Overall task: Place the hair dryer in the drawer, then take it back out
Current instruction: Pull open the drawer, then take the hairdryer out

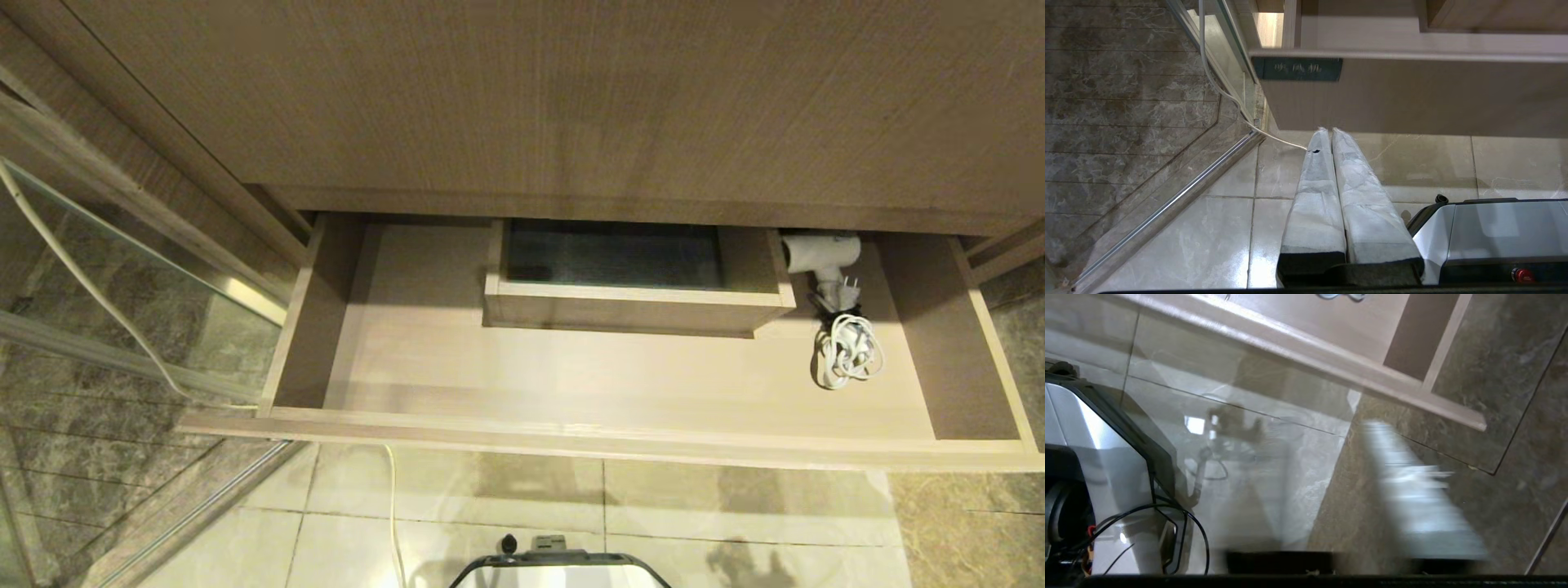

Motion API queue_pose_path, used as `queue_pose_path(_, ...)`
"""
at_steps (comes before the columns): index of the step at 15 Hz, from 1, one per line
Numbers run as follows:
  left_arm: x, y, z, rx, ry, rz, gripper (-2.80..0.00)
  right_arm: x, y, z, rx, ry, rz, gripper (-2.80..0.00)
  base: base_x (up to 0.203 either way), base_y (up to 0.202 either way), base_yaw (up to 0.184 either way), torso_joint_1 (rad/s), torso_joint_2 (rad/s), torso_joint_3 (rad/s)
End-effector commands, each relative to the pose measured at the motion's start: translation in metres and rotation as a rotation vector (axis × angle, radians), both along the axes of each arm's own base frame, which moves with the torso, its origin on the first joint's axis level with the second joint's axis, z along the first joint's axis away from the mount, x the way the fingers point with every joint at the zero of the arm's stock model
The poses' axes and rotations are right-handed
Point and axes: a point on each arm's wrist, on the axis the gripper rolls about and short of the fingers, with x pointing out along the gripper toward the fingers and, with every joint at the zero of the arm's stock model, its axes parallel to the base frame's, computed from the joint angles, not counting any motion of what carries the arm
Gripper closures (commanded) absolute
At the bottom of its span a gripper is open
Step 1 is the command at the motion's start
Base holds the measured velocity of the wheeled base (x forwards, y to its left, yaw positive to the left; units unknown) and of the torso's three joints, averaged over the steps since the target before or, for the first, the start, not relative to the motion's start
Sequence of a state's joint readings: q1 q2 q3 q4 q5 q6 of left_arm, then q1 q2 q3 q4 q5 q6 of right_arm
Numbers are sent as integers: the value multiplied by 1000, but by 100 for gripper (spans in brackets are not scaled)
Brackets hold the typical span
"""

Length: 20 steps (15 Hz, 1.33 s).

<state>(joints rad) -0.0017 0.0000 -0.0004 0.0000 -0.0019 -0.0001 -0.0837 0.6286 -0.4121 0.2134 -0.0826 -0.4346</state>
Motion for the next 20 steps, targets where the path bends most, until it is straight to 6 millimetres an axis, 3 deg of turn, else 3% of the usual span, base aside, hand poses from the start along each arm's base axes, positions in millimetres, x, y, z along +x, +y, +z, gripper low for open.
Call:
queue_pose_path(1, 0, 0, -1, -1, 2, 1, 0, -9, 1, -3, -4, -5, -7, 0, 0, 0, 0, 0, 0, 0)
queue_pose_path(3, 0, 0, -1, 0, 2, 1, 0, -6, 0, -4, -2, 24, -10, 0, 0, 0, 0, 0, 0, 0)
queue_pose_path(6, 0, 0, -1, -1, 2, 1, 0, 14, -2, -2, 8, 110, -21, 0, 0, 0, 0, 0, 0, 0)
queue_pose_path(9, 0, 0, -1, 0, 2, 1, 0, 66, -11, 7, 20, 243, -62, 0, 0, 0, 0, 0, 0, 0)
queue_pose_path(13, 0, 0, -1, 0, 2, 1, 0, 132, -21, 10, 28, 273, -83, 0, 0, 0, 0, 0, 0, 0)
queue_pose_path(14, 0, 0, -1, -1, 2, 1, 0, 142, -23, 6, 28, 289, -90, -280, 0, 0, 0, 0, 0, 0)
queue_pose_path(17, 0, 0, 0, 0, 1, 1, 0, 186, -31, -18, 12, 382, -155, -280, 0, 0, 0, 0, 0, 0)
queue_pose_path(20, 0, 0, -1, 0, 2, 1, 0, 238, -39, -30, 17, 383, -190, -280, 0, 0, 0, 0, 0, 0)
